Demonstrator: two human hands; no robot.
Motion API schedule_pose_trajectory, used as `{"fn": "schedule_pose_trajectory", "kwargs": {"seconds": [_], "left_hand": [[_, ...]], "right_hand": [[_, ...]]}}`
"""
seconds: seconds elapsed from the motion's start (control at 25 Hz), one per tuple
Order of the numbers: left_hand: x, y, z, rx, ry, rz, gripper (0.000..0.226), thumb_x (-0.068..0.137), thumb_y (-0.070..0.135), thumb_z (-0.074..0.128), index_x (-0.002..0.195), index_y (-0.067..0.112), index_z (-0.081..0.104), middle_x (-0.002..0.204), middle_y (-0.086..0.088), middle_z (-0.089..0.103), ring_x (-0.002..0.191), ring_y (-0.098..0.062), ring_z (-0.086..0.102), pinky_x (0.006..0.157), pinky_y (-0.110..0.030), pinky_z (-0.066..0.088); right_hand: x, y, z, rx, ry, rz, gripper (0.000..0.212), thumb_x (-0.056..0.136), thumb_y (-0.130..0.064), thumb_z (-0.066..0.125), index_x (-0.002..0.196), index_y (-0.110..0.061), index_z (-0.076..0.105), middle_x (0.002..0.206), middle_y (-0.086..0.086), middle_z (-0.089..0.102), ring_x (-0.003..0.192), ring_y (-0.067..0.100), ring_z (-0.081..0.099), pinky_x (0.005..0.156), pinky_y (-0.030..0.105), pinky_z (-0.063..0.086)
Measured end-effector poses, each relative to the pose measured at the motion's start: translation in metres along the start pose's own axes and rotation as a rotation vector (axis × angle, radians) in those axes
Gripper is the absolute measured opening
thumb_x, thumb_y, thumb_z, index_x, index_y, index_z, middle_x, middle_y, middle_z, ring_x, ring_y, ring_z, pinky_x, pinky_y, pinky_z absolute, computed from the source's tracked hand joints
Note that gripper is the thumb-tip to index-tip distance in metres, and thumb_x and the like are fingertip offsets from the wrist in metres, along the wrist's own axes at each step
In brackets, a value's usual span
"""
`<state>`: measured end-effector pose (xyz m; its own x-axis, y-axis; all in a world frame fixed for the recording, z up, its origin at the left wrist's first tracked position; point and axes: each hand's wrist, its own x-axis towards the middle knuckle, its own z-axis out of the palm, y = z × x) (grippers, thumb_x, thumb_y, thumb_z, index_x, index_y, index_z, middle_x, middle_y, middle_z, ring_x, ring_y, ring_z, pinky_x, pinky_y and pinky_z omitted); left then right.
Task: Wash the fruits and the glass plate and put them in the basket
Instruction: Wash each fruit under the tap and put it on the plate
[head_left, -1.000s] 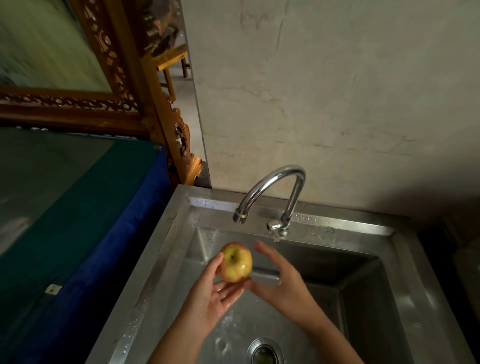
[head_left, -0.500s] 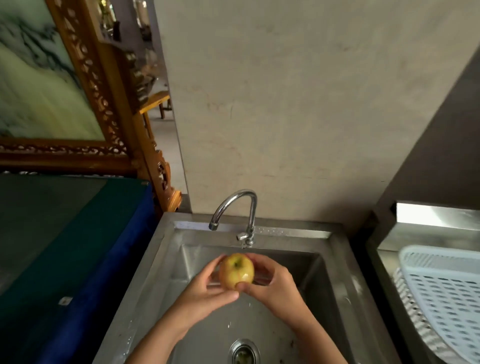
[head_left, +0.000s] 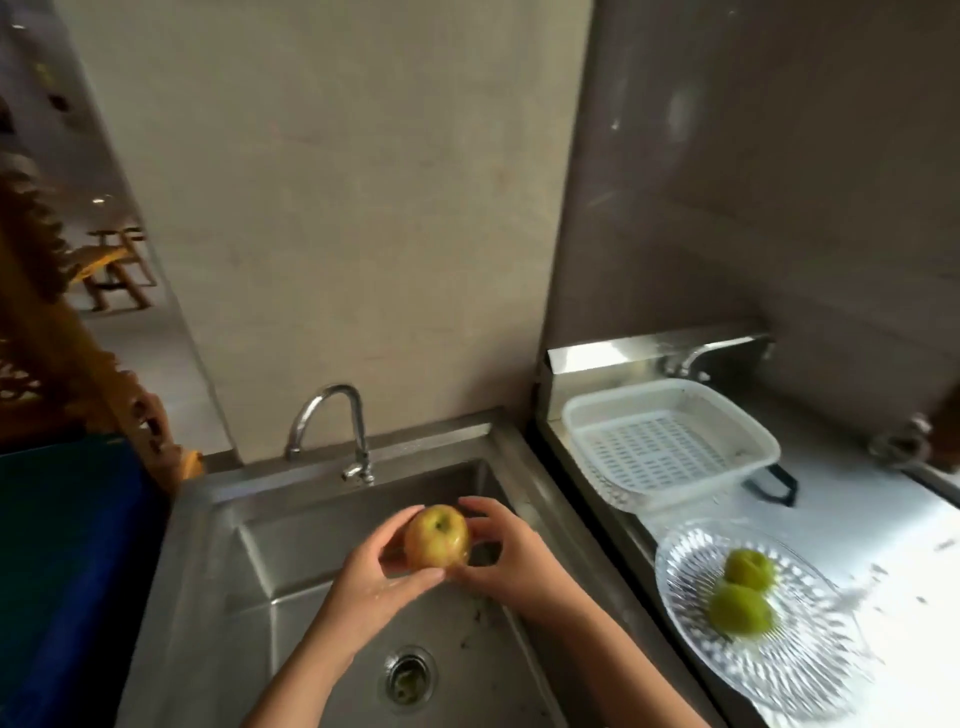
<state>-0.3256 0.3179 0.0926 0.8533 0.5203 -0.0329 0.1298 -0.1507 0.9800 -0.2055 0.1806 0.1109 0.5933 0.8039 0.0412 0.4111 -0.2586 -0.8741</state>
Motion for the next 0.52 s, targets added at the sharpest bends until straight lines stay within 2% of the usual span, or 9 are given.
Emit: {"fn": "schedule_pose_trajectory", "kwargs": {"seconds": [0.16, 0.32, 0.44, 0.52], "left_hand": [[-0.006, 0.006, 0.042, 0.039, -0.106, 0.029, 0.066, 0.061, 0.007, 0.082, 0.119, 0.025, 0.056, 0.119, -0.002, 0.064, 0.109, -0.015, 0.061, 0.089, -0.022, 0.049], [0.001, 0.012, 0.089, 0.052, -0.184, 0.068, 0.064, 0.063, -0.003, 0.079, 0.116, 0.024, 0.056, 0.117, -0.002, 0.064, 0.102, -0.012, 0.063, 0.08, -0.007, 0.048], [0.006, 0.018, 0.134, 0.067, -0.246, 0.086, 0.065, 0.062, -0.006, 0.078, 0.117, 0.022, 0.057, 0.114, 0.0, 0.066, 0.097, -0.006, 0.065, 0.076, -0.004, 0.047], [0.01, 0.021, 0.167, 0.063, -0.284, 0.086, 0.066, 0.06, -0.002, 0.081, 0.114, 0.028, 0.058, 0.113, 0.003, 0.066, 0.099, -0.005, 0.065, 0.075, -0.007, 0.048]], "right_hand": [[-0.042, 0.015, -0.029, -0.028, 0.117, 0.051, 0.061, 0.064, -0.031, 0.078, 0.119, -0.03, 0.053, 0.106, -0.01, 0.069, 0.096, -0.002, 0.062, 0.089, 0.024, 0.051], [-0.071, 0.035, -0.061, -0.031, 0.211, 0.076, 0.058, 0.06, -0.035, 0.077, 0.114, -0.033, 0.056, 0.095, -0.021, 0.063, 0.092, -0.009, 0.059, 0.082, 0.009, 0.046], [-0.093, 0.054, -0.095, -0.074, 0.272, 0.063, 0.057, 0.062, -0.033, 0.078, 0.114, -0.027, 0.057, 0.107, -0.008, 0.064, 0.098, 0.0, 0.058, 0.089, 0.018, 0.047], [-0.108, 0.07, -0.121, -0.062, 0.303, 0.064, 0.056, 0.061, -0.035, 0.077, 0.113, -0.027, 0.058, 0.104, -0.011, 0.065, 0.096, -0.004, 0.058, 0.088, 0.016, 0.047]]}}
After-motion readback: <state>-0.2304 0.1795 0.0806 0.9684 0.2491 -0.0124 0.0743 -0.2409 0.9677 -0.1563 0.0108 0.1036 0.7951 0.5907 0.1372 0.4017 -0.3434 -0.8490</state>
